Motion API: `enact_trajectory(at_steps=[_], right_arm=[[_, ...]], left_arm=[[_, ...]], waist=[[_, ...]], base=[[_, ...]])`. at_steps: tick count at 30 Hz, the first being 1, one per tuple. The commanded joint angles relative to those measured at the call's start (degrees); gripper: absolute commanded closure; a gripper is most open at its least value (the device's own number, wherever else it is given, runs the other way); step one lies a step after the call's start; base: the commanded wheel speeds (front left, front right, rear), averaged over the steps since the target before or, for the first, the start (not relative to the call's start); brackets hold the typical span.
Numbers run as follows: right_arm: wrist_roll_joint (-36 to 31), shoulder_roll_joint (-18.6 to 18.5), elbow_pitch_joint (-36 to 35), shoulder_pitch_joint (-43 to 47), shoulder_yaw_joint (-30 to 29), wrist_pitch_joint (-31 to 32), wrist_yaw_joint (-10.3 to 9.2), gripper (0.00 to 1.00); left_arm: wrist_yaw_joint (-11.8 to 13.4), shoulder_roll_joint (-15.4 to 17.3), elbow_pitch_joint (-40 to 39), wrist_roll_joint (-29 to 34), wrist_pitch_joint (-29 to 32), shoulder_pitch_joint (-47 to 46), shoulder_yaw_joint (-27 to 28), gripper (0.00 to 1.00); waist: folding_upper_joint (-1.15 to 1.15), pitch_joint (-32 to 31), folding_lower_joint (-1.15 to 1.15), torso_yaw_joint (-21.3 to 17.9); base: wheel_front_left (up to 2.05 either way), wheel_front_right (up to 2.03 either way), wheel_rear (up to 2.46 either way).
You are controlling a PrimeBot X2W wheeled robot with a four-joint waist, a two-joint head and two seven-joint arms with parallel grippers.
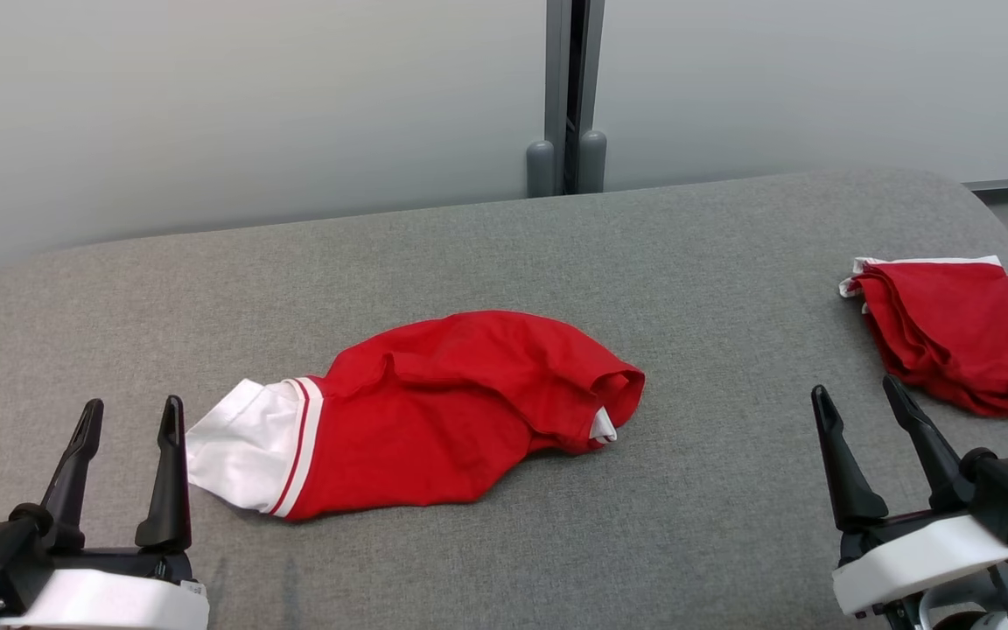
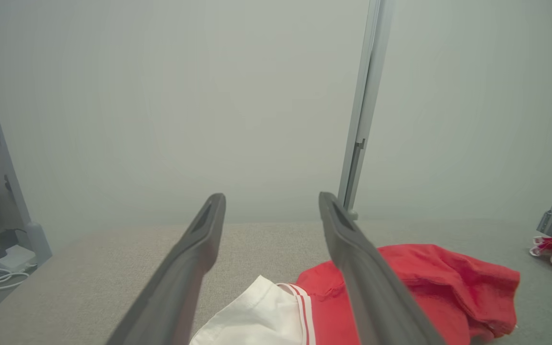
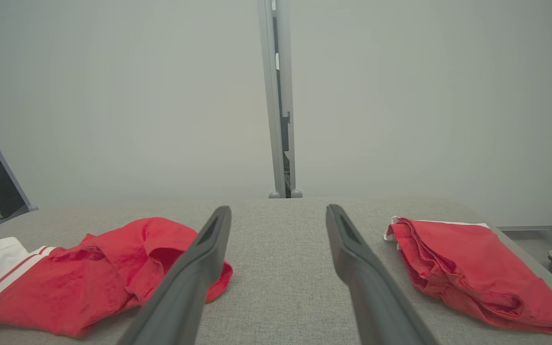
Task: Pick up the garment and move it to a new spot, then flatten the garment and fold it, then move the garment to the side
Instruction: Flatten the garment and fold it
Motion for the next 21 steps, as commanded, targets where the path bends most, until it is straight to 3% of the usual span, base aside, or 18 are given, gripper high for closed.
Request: enact_trajectory(at_steps=[1,21], right_arm=[[0.2,-0.1,-0.2,0.4,-0.2,0.2,-0.02,0.0],[0.1,-0.5,0.3,-0.2,0.8,1.3,-0.02,0.0]], left_arm=[[-0.1,0.3,-0.3,-0.3,-0.3,0.0,0.1,0.0],[-0.3,0.0,0.4,0.3,-1.3,-2.0,-0.7,0.0]], waist=[[0.0,0.0,0.0,0.1],[0.0,0.7,0.0,1.8]], base=[[0.0,0.0,0.0],[0.0,0.0,0.0]])
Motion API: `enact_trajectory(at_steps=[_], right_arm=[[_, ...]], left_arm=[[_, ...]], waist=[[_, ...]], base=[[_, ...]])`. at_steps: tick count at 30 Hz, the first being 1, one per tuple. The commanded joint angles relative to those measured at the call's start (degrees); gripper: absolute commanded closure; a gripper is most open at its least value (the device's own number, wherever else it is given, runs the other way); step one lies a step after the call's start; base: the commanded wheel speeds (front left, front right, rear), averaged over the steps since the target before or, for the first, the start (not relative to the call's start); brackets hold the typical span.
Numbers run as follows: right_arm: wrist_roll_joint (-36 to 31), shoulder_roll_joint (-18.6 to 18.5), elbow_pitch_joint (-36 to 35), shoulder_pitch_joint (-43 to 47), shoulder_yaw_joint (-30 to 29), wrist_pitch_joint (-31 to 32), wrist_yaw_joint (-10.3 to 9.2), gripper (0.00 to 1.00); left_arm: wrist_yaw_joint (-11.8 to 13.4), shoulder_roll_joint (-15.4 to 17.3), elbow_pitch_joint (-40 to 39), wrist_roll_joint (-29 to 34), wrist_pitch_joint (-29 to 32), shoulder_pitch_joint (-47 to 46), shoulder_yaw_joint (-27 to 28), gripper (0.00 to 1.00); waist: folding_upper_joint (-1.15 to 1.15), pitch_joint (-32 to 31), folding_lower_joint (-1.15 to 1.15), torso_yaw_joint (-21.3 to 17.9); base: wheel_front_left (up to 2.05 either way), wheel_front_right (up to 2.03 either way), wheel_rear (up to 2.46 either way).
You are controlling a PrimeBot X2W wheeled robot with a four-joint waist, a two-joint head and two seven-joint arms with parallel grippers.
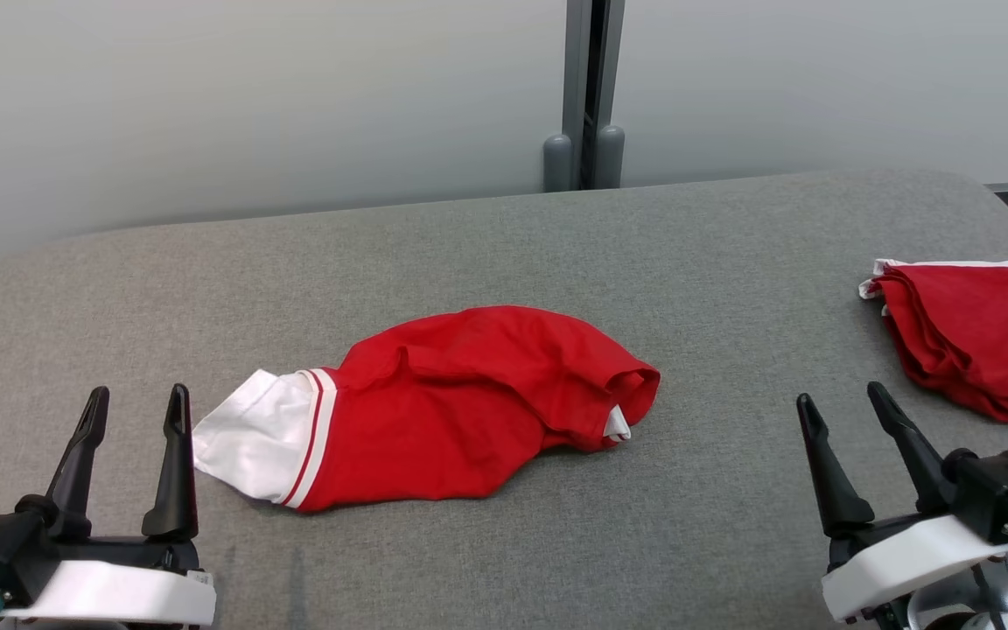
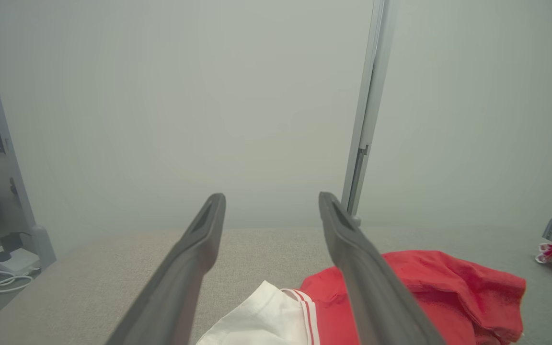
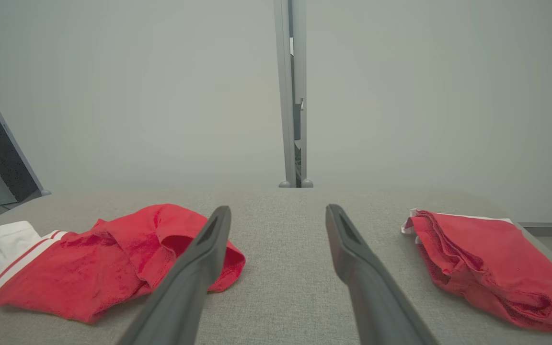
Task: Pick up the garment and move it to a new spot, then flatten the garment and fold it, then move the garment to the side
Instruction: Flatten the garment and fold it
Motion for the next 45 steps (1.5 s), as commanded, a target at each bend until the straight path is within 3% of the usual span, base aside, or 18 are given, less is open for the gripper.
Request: enact_trajectory(at_steps=[1,13,23,24,25,26,27,37,45], right_arm=[[0.2,-0.8,0.5,-0.8,0.7,0.5,-0.02,0.0],[5.2,-5.7,12.2,-9.9,14.6,2.7,-0.02,0.0],[8.2,-7.3,23.1,-18.4,19.6,-0.2,-0.02,0.0],[8.6,-7.3,23.8,-18.9,20.0,-0.4,-0.02,0.09],[9.1,-7.4,24.3,-19.4,20.4,-0.8,-0.02,0.63],[9.7,-7.6,24.6,-19.8,20.7,-1.0,-0.02,0.85],[10.1,-7.8,24.7,-20.0,21.0,-1.2,-0.02,1.0],[16.2,-11.2,15.7,-19.5,24.4,2.3,-0.01,1.0],[30.8,-14.4,0.1,-17.1,17.9,12.5,-0.02,1.0]], left_arm=[[-0.1,0.3,-0.2,0.2,0.2,-1.2,-0.1,0.0],[-1.6,-0.9,0.4,0.6,-0.8,-6.2,-1.3,0.0],[-3.5,-2.4,2.0,1.5,-1.7,-9.9,-1.1,0.0],[-3.8,-2.5,2.1,1.8,-1.8,-10.2,-1.0,0.0],[-3.9,-2.6,2.3,1.9,-1.9,-10.3,-0.8,0.0],[-4.1,-2.7,2.4,2.1,-1.9,-10.5,-0.6,0.0],[-4.3,-2.8,2.5,2.2,-2.0,-10.6,-0.4,0.0],[-4.9,-3.6,2.5,3.7,-2.0,-9.4,2.2,0.0],[-5.7,-4.3,2.3,4.6,-2.0,-8.7,3.7,0.0]], waist=[[0.0,0.6,0.0,0.6],[0.0,7.2,0.0,7.7],[0.0,10.3,0.0,11.1],[0.0,10.3,0.0,11.2],[0.0,10.3,0.0,11.3],[0.0,10.3,0.0,11.3],[0.0,10.3,0.0,11.3],[0.0,9.0,0.0,8.2],[0.0,9.1,0.0,5.8]], base=[[0.0,0.0,0.0],[0.0,0.0,0.0],[0.0,0.0,0.0],[0.0,0.0,0.0],[0.0,0.0,0.0],[0.0,0.0,0.0],[0.0,0.0,0.0],[0.0,0.0,0.0],[0.0,0.0,0.0]])
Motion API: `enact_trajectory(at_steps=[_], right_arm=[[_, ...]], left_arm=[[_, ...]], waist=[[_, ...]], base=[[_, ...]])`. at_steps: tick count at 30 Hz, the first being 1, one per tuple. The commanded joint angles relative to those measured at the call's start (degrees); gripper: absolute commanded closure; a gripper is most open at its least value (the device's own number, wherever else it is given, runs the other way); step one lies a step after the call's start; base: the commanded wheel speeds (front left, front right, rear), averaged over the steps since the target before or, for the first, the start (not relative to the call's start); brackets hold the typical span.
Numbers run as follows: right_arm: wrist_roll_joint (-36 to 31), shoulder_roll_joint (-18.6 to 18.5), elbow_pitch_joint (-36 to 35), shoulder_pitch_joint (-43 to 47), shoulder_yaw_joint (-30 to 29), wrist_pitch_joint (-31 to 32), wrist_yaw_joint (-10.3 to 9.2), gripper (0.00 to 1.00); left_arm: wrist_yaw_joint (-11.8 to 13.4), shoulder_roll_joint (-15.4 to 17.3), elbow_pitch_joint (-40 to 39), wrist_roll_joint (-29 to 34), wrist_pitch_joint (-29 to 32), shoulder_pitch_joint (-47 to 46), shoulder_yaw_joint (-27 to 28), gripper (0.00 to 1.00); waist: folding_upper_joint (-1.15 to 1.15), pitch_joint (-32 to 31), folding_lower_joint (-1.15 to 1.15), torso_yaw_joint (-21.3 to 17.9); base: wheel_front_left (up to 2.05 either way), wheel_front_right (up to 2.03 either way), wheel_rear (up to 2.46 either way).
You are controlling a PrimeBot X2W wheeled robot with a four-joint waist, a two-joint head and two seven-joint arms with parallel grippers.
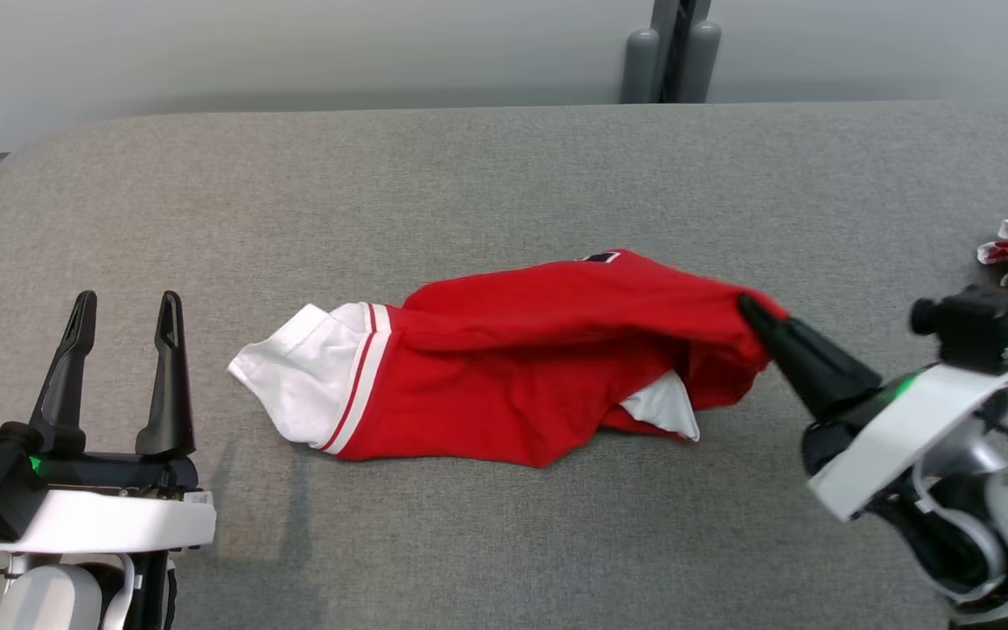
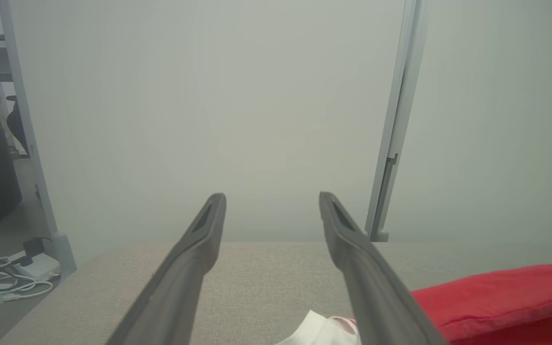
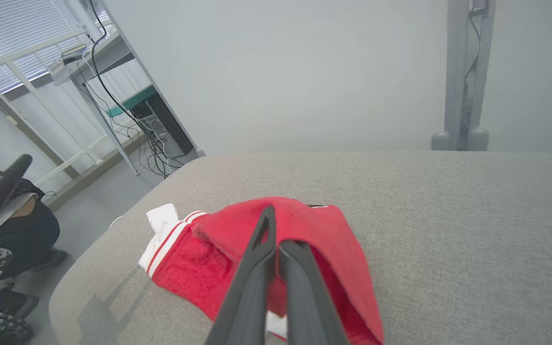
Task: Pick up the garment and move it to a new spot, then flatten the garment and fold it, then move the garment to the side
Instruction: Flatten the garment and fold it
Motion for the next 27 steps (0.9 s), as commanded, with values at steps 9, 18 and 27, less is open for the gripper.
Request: enact_trajectory(at_steps=[9,18,27], right_arm=[[7.5,0.4,2.4,0.8,-11.4,9.8,0.0,1.0],[7.5,1.5,16.2,-3.9,-10.4,6.1,0.0,0.83],[10.5,0.0,19.1,-0.4,-8.8,1.2,0.0,0.0]], left_arm=[[-1.5,-1.1,0.3,1.1,-0.2,-1.3,0.7,0.0],[-3.5,-2.8,1.9,2.3,-0.2,-3.2,1.2,0.0],[-4.1,-3.7,3.1,3.4,-0.2,-2.2,1.8,0.0]], waist=[[0.0,2.0,0.0,-0.5],[0.0,4.2,0.0,0.5],[0.0,2.6,0.0,-0.2]], base=[[0.0,0.0,0.0],[0.0,0.0,0.0],[0.0,0.0,0.0]])
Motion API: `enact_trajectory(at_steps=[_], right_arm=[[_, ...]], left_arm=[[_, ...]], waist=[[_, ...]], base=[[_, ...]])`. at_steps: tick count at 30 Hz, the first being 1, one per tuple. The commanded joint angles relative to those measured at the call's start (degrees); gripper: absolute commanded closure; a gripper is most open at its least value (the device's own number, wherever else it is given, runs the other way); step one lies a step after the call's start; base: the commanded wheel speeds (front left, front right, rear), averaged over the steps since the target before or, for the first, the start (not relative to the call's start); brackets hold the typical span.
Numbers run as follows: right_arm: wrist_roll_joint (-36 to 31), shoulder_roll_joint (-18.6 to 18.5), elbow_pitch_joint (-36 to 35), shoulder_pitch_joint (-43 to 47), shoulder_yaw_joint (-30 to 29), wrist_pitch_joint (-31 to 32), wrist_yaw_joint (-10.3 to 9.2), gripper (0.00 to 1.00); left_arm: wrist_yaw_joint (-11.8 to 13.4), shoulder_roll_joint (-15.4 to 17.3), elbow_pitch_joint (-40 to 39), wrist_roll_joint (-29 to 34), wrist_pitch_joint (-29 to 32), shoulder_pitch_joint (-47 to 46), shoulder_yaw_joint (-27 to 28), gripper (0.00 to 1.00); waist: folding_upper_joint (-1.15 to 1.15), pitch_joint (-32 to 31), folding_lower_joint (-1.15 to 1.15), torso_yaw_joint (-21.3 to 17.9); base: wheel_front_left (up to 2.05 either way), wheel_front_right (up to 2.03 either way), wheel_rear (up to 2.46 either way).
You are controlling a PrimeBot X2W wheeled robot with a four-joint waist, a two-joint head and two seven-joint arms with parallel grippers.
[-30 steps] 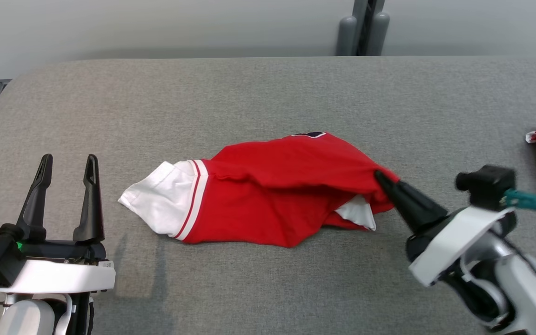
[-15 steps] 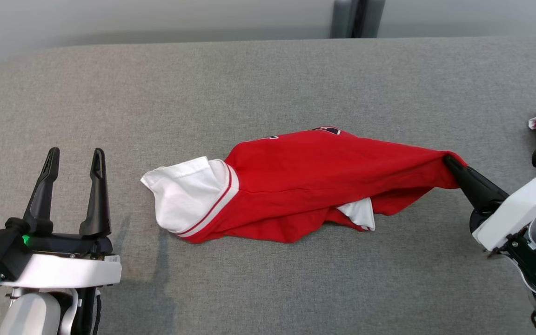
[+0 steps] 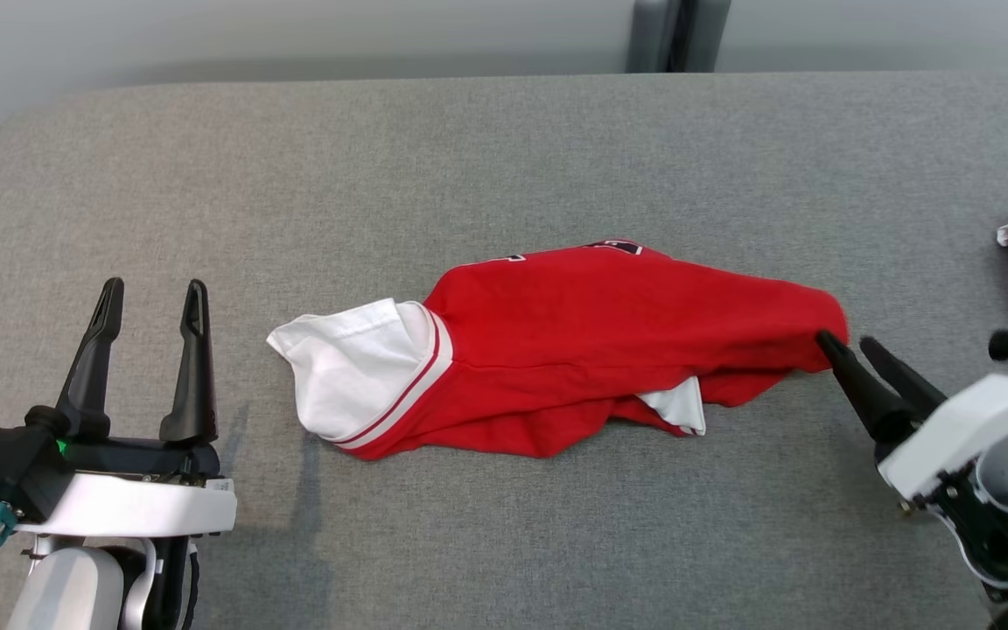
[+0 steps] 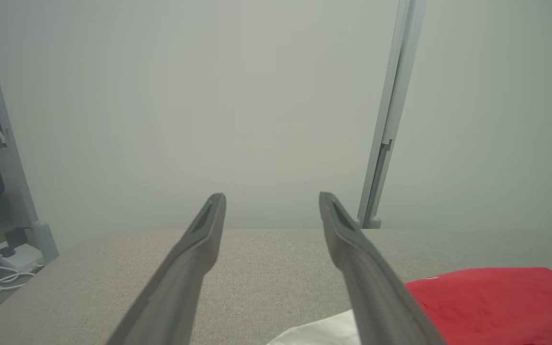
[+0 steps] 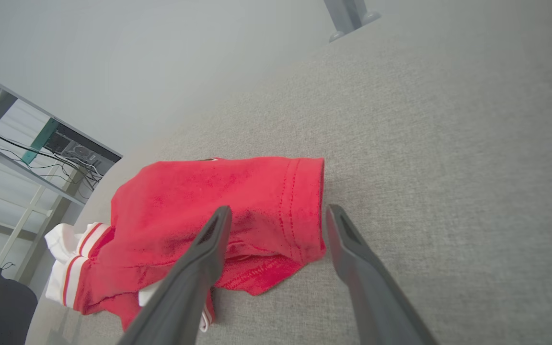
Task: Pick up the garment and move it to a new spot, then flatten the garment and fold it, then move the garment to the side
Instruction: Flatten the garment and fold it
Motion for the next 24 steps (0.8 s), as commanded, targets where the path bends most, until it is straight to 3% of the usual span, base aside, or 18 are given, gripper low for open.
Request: enact_trajectory(at_steps=[1,10,18,24], right_arm=[[0.2,-0.9,0.3,1.6,-0.3,-1.0,0.0,0.0],[-2.4,-1.7,-2.5,8.2,-4.9,-10.0,0.0,0.0],[-17.4,0.8,-9.4,7.6,-9.1,-19.4,0.0,0.0],[-28.8,4.8,-14.2,10.3,-10.2,-19.4,0.0,0.0]], left_arm=[[-0.2,0.1,0.2,0.3,-0.2,0.4,0.3,0.0],[0.5,0.4,0.7,0.7,-0.2,3.0,1.3,0.0],[1.4,1.0,0.3,0.8,0.7,4.8,1.3,0.0],[1.9,1.5,-0.2,1.1,2.0,6.4,0.8,0.0]], waist=[[0.0,-0.6,0.0,-0.4],[0.0,-3.6,0.0,-3.1],[0.0,-5.8,0.0,-4.6],[0.0,-7.7,0.0,-4.9]], base=[[0.0,0.0,0.0],[0.0,0.0,0.0],[0.0,0.0,0.0],[0.0,0.0,0.0]])
